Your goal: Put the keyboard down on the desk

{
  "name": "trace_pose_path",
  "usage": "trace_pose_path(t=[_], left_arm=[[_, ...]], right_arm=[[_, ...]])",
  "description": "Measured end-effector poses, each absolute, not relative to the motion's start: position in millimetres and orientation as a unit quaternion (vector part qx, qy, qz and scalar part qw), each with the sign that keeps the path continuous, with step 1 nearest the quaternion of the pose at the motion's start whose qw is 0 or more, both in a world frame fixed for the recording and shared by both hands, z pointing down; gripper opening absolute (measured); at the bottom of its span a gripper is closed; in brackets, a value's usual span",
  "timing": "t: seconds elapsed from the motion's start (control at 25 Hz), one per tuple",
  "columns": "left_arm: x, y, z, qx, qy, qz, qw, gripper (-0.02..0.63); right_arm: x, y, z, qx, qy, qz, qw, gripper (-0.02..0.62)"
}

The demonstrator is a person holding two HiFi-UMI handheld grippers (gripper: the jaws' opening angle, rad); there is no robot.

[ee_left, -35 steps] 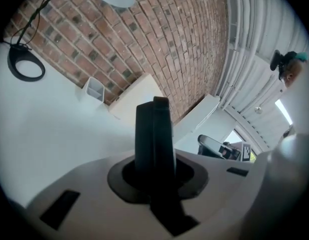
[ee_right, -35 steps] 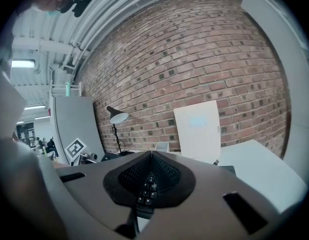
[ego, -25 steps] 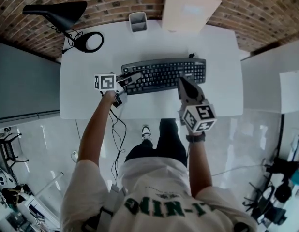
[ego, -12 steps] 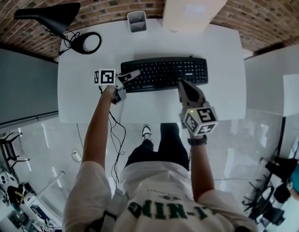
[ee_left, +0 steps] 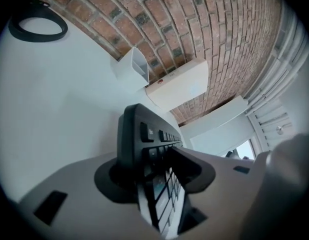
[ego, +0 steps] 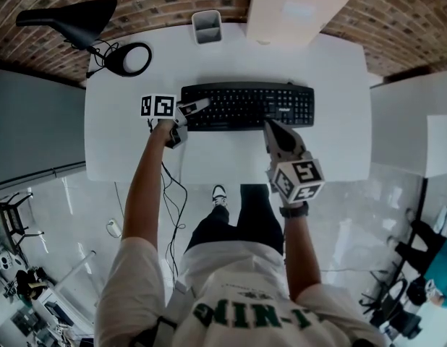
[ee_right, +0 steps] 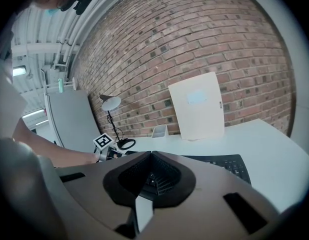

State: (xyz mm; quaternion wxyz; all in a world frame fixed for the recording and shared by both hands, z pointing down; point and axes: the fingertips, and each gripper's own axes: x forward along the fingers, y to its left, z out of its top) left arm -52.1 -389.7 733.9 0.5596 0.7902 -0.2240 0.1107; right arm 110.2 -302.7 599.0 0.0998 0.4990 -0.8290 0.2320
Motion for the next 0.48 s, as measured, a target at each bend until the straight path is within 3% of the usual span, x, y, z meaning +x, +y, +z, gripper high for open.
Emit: trace_pose_path(t=[0.32, 0.48], left_arm=[[-68, -394, 758, 0.781, -0.294, 0.178, 0.521, 0.273], [-71, -394, 762, 0.776, -0.312, 0.194, 0.512, 0.287]], right_arm=[[112, -304, 607, 0.498, -0.826, 0.241, 0.103, 0.004], [109, -303, 610, 0.496, -0.826, 0.246, 0.105, 0.004]])
